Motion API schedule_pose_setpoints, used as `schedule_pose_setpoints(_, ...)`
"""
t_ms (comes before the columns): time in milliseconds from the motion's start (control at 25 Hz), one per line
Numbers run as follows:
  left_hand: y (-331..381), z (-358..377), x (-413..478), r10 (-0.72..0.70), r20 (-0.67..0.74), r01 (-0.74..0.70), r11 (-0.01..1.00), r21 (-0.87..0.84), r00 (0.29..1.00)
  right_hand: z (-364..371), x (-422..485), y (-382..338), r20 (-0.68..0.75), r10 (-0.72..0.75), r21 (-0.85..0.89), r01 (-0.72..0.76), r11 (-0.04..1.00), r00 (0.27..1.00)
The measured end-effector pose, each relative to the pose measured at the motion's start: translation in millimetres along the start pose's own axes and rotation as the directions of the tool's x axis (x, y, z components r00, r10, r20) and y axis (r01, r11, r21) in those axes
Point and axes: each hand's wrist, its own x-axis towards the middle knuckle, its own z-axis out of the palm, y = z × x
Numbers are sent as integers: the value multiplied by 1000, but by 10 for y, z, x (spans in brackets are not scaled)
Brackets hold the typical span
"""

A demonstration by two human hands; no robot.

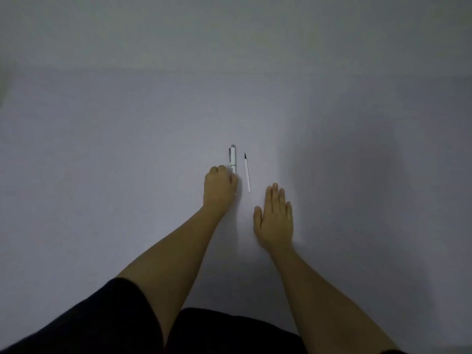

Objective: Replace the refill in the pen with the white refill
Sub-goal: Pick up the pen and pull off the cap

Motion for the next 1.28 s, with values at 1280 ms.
schedule_pose_setpoints(1280, -275, -746, -297, 577, 193, -595, 802, 50, 793, -1022, 479, -306, 261, -485, 329, 395, 858, 835)
